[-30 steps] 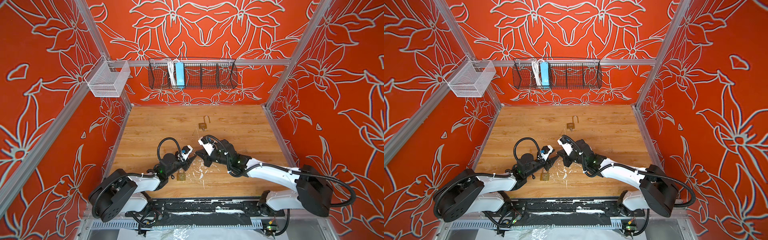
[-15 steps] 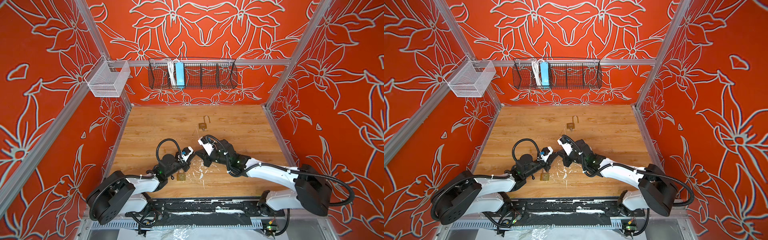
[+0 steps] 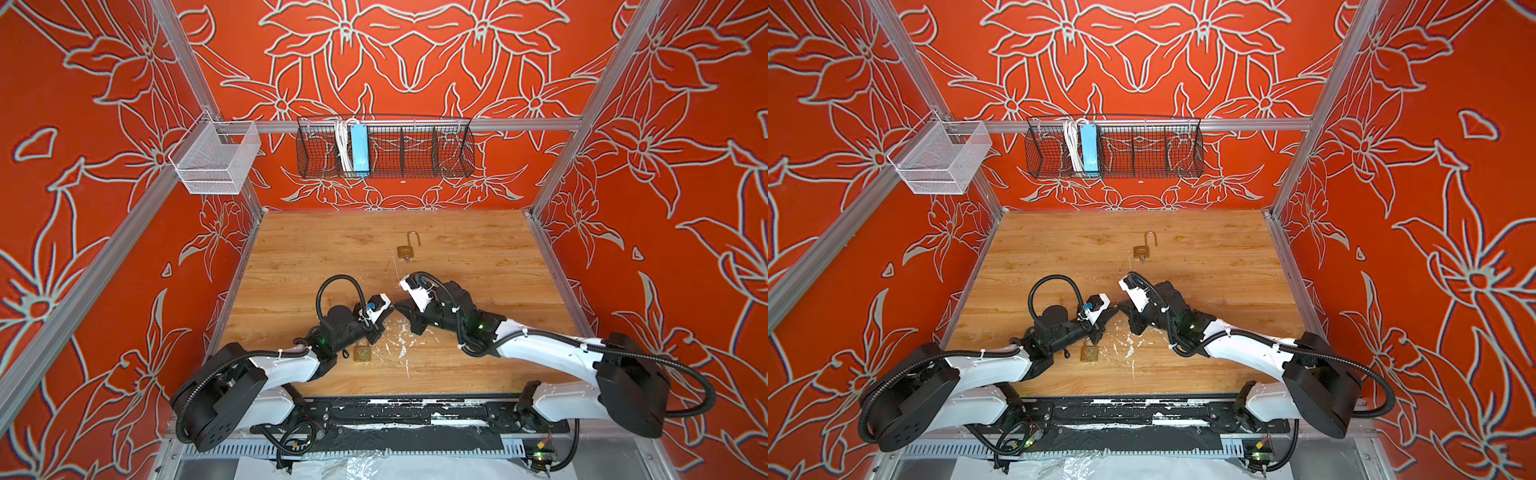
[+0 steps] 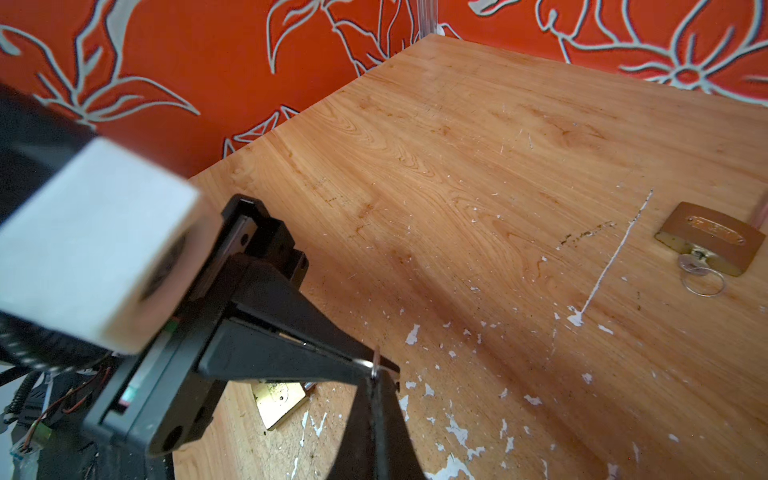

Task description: Unlock with the key

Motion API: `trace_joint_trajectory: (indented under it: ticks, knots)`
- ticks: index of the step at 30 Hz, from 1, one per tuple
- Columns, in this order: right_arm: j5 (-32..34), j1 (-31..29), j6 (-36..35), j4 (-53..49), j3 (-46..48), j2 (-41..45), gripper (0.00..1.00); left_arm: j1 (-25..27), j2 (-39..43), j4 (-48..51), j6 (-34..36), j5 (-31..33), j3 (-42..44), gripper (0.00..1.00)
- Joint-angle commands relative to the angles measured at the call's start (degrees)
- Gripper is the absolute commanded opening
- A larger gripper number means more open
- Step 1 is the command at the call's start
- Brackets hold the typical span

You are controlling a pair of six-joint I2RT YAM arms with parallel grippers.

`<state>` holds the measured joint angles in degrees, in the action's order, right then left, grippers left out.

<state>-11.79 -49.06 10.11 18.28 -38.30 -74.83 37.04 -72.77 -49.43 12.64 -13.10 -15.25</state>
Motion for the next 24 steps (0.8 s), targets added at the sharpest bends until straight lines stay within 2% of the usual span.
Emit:
trace_joint_trajectory:
  ticks: [1, 8, 18, 19, 24]
  knots:
    - [2.2, 0.8, 0.0, 1.2, 0.8, 1.6, 0.0, 0.8, 0.2, 4.1, 2.2, 0.7, -1.7, 0.0]
    - [2.4, 1.0, 0.2, 1.1, 1.0, 1.8, 0.0, 2.0, 1.6, 8.5, 6.0, 5.2, -2.8, 0.0]
    - [3.7, 1.0, -0.5, 0.0, 1.5, 4.4, 0.0, 2.5, 2.9, 13.5, 7.4, 9.2, -4.5, 0.0]
    - [4.3, 1.0, -0.5, -0.1, 1.8, 5.0, 0.06, 2.7, 3.0, 14.4, 7.6, 10.0, -4.9, 0.0]
    - [9.8, 1.4, -0.3, 0.5, 4.1, 9.0, 0.07, 4.2, 2.9, 18.3, 9.8, 14.5, -6.7, 0.0]
